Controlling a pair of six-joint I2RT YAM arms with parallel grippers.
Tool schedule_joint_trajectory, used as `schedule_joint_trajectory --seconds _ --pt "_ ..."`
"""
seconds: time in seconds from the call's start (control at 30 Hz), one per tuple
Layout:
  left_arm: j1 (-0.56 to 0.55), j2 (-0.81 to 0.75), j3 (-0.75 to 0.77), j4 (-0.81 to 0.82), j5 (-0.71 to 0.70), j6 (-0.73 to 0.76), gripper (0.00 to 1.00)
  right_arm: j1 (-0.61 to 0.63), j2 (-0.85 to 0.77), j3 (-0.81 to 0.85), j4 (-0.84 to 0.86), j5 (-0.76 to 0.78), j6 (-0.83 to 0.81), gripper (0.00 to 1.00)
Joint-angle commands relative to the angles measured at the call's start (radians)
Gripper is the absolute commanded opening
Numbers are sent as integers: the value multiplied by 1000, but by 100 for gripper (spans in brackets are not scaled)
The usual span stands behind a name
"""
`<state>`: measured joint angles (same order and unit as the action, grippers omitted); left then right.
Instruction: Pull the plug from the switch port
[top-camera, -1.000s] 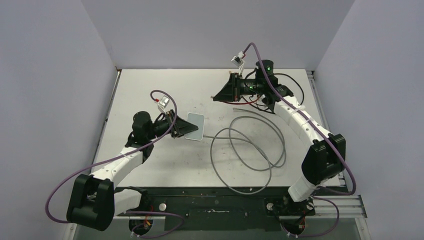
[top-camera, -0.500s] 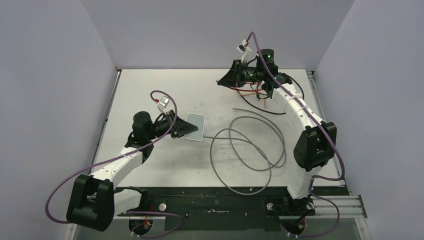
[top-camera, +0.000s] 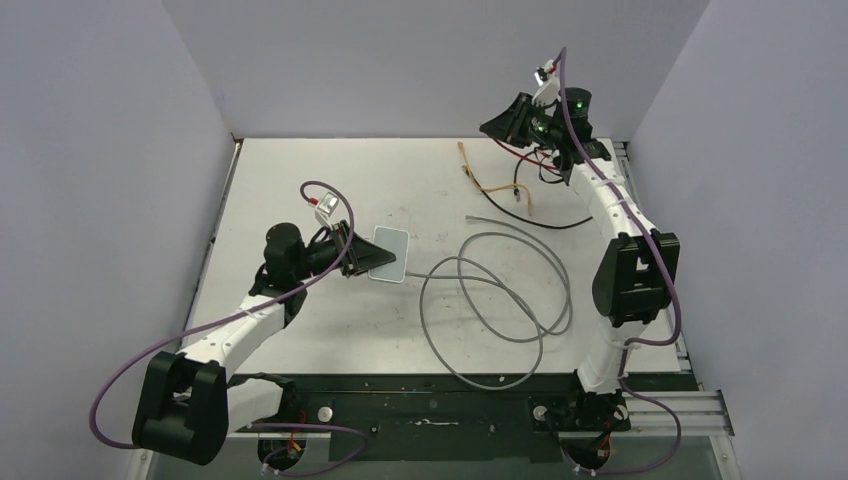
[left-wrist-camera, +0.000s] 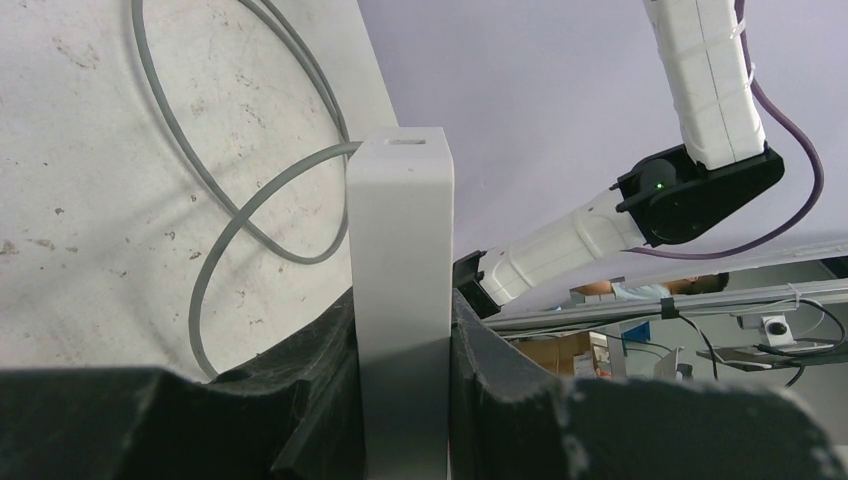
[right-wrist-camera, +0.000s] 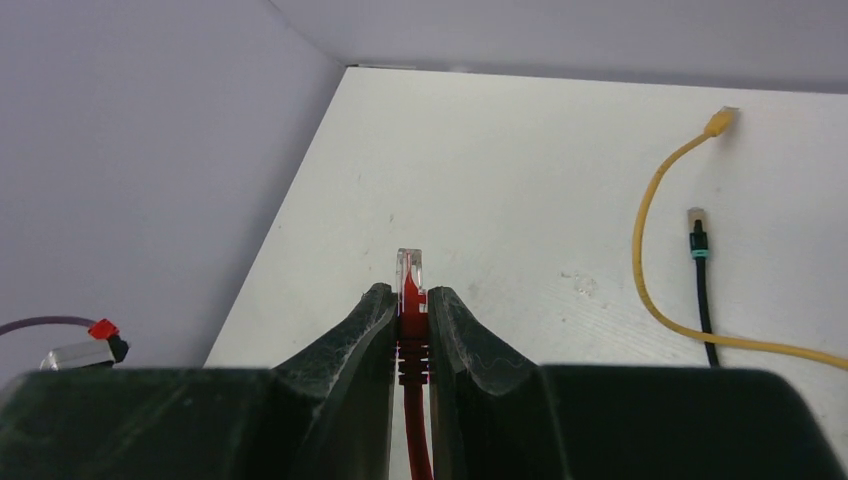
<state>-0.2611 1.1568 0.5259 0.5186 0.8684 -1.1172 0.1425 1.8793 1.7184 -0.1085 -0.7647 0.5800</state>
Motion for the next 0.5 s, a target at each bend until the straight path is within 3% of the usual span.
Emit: schedule_joint_trajectory --seconds 0.0,0.47 --pt "-6 -32 18 15 15 20 0 -12 26 33 142 72 36 5" --pt "-4 -46 28 -12 11 30 0 -115 127 -84 280 130 90 5"
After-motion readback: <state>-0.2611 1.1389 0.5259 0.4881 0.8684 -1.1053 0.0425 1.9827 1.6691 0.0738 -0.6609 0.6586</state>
